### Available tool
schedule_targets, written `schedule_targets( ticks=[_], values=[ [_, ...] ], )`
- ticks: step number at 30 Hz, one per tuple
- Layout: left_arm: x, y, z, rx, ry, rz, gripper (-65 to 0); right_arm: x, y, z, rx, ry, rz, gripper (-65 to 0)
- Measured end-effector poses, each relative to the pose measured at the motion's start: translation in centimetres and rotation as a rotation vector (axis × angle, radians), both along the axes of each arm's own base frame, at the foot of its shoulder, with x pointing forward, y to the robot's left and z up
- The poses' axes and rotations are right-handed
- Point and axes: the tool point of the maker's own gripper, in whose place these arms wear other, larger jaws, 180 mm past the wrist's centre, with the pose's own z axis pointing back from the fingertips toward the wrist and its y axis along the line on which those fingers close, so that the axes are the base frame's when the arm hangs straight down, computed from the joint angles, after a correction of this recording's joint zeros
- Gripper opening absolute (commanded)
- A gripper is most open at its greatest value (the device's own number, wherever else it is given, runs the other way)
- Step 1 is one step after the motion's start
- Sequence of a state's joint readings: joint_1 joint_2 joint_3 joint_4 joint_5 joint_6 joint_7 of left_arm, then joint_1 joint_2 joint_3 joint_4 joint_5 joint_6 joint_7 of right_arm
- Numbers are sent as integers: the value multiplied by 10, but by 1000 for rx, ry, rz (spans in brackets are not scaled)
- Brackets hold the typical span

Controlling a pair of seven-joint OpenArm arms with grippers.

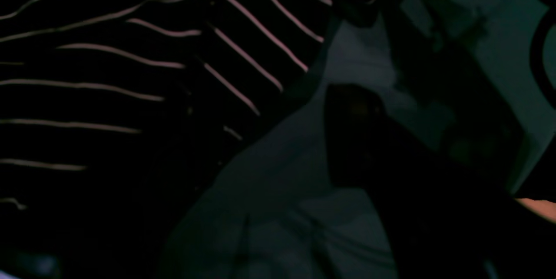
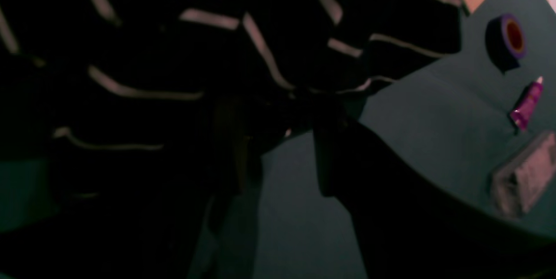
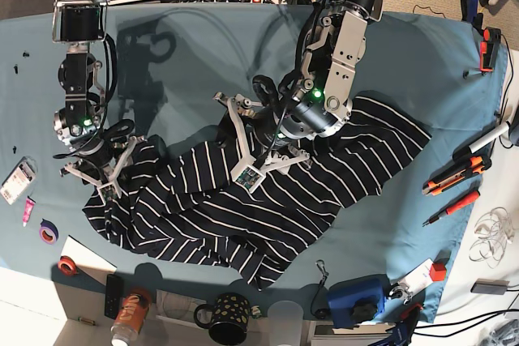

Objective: Layout the t-shirt on the table in an organized manner, then fold the t-shirt properly

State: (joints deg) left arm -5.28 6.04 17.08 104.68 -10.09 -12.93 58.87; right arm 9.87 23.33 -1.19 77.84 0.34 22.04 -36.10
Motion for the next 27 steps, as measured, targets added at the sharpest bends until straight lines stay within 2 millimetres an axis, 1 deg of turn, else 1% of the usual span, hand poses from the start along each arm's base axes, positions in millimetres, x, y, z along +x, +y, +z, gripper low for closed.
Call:
schedule_targets(
  ticks=[2, 4, 7, 11, 13, 14, 16, 19, 21, 24, 27],
  values=[
    [0, 0, 0, 0, 0, 0, -305, -4, -5, -11, 3, 30, -14, -515],
    [0, 0, 0, 0, 0, 0, -305, -6, -8, -21, 17, 38, -19, -570],
    [0, 0, 0, 0, 0, 0, -305, -4, -8, -25, 41, 20, -16, -642],
    [0, 0, 0, 0, 0, 0, -305, -6, -10, -25, 26, 47, -29, -650],
    [0, 0, 0, 0, -1, 0, -305, -9, -11, -22, 1, 72, -38, -650],
    [0, 0, 0, 0, -1, 0, -305, -9, -9, -17, -6, 68, -35, -650],
    [0, 0, 0, 0, 0, 0, -305, -5, -1, 1, 4, 38, -22, -650],
    [0, 0, 0, 0, -1, 0, -305, 8, 18, 45, 33, -66, 25, -650],
    [0, 0, 0, 0, -1, 0, -305, 11, 26, 72, 35, -125, 51, -650],
    [1, -1, 2, -7, -9, 2, -305, 8, 28, 99, 64, -164, 40, -650],
    [1, 0, 2, -7, -8, 2, -305, 3, 24, 125, 138, -216, 14, -650]
  ],
)
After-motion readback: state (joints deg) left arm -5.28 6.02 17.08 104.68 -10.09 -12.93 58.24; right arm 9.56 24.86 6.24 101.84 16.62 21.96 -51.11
